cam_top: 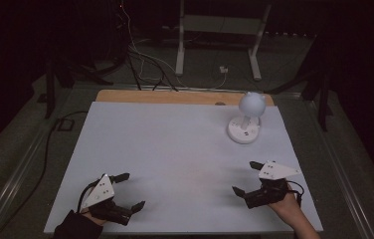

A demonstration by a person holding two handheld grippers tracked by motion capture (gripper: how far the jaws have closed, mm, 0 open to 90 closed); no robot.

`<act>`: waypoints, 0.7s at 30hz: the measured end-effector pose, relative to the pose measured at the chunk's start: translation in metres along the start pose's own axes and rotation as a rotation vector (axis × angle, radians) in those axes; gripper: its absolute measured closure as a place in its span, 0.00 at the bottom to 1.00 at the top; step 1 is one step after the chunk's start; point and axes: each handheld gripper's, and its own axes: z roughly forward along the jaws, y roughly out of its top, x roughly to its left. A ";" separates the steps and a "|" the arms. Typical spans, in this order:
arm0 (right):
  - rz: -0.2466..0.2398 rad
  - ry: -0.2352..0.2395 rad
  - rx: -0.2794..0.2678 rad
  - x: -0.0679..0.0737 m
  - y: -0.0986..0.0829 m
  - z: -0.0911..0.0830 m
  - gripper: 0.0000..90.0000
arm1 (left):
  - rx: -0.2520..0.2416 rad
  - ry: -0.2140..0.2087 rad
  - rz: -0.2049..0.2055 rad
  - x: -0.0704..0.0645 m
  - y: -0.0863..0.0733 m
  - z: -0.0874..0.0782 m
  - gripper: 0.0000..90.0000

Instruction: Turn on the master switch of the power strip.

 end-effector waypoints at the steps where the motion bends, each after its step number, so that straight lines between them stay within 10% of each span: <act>1: 0.000 -0.005 -0.001 -0.001 0.001 0.000 0.00 | -0.001 0.000 -0.001 0.000 0.000 0.000 0.00; 21: 0.045 -0.018 -0.039 -0.030 0.016 0.003 0.00 | 0.000 0.000 0.000 0.000 0.000 0.000 0.00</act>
